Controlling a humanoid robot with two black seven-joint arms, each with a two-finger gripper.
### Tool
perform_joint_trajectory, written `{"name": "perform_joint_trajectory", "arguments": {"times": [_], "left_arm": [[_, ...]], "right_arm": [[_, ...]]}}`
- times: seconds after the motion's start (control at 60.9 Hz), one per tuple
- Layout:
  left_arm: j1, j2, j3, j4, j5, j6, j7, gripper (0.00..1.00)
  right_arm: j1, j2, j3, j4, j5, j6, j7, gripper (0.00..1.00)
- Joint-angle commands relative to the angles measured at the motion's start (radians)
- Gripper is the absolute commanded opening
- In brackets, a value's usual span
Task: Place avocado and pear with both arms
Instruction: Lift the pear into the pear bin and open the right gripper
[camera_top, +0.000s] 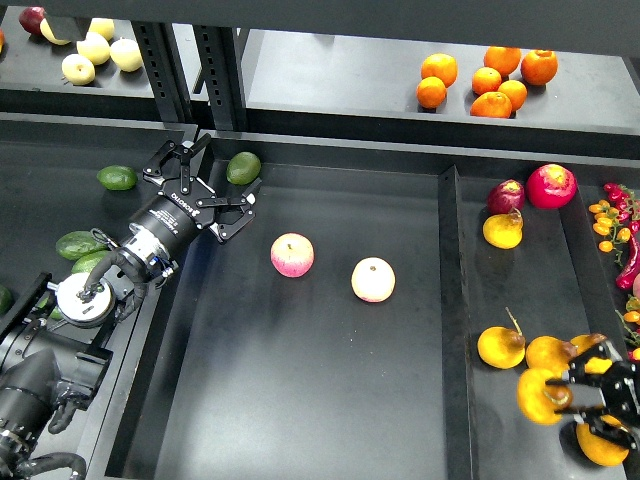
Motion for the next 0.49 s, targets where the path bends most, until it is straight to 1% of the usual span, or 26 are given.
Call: {"name": "perform_joint_trajectory", "arguments": {"times": [0.0, 0.164, 0.328, 0.476], "left_arm": [[0.001, 0.000, 0.000, 0.000, -0.002, 0.000, 0.000, 0.99], [0.001, 0.000, 0.000, 0.000, 0.000, 0.000, 0.000, 0.99], [0.001, 0.000, 0.000, 0.000, 0.000, 0.000, 0.000, 0.99], [0.001, 0.000, 0.000, 0.000, 0.000, 0.000, 0.000, 0.99]], "right_arm": [[-0.015, 0.049, 0.003, -0.048, -0.021, 0.000, 0.000, 0.06], [-0.038, 0.105, 0.012, -0.093, -0.058, 0.000, 0.000, 0.07], [-0.050, 0.131, 0.014, -0.125, -0.070, 0.000, 0.000, 0.08], [-0.058, 0.145, 0.017, -0.136, -0.099, 0.000, 0.000, 0.14]]}}
